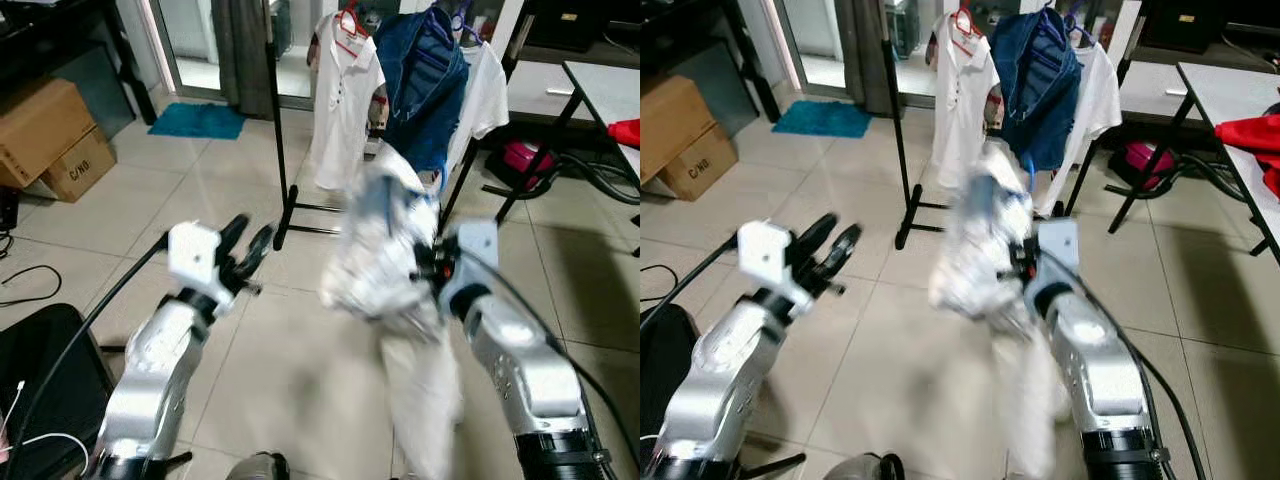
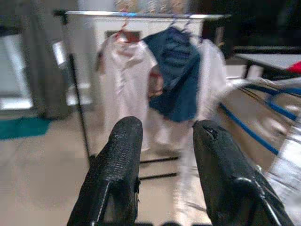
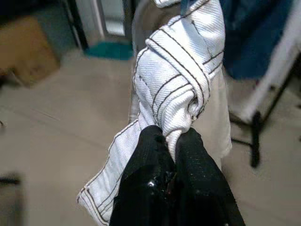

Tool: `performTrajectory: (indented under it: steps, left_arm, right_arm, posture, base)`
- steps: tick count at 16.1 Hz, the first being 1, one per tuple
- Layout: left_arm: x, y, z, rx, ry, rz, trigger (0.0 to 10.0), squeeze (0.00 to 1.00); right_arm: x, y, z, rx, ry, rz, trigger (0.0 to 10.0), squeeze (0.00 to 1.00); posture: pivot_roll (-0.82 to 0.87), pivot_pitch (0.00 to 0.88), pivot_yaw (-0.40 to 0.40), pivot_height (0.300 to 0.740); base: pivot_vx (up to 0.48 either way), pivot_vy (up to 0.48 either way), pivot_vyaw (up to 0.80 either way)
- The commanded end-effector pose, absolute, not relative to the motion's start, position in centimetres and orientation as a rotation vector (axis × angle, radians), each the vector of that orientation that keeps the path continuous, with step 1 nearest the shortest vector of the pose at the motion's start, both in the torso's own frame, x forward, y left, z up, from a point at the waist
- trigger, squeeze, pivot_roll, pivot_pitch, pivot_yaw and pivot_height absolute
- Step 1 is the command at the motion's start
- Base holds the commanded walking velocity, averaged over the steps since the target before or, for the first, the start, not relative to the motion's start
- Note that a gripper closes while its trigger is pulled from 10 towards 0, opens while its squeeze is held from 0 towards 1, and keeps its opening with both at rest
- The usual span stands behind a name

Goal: Hang hanger

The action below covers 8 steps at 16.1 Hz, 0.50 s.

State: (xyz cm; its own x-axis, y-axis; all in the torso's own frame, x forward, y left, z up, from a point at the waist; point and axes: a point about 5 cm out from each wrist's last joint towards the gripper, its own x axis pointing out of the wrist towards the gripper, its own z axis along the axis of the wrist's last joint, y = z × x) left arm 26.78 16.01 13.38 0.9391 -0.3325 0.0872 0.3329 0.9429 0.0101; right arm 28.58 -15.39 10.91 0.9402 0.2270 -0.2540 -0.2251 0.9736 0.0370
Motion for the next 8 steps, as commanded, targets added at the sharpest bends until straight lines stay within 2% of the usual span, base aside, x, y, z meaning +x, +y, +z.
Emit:
performTrajectory:
  steps: [1,4,8]
  left_arm:
    - [26.5,16.6,13.4,0.017,-0.063,-0.271,10.0,0.0]
    - [25.9,16.6,13.4,0.048,-0.027,-0.249,10.0,0.0]
    - [25.4,15.7,14.2,0.059,-0.014,-0.253,10.0,0.0]
  right_arm:
    - [28.5,-15.2,12.6,-0.036,0.143,0.256,10.0,0.0]
    - [27.8,-15.1,12.9,-0.004,0.103,0.26,10.0,0.0]
    - [27.7,-14.7,13.5,-0.017,0.047,0.258,10.0,0.0]
  posture:
    - [-0.09,0.065,0.043,0.74]
    - [-0.1,0.112,0.047,0.74]
    - [-0.1,0.123,0.025,0.74]
  base:
    - [0.304,0.0,0.0]
    - [0.328,0.0,0.0]
    - [0.333,0.0,0.0]
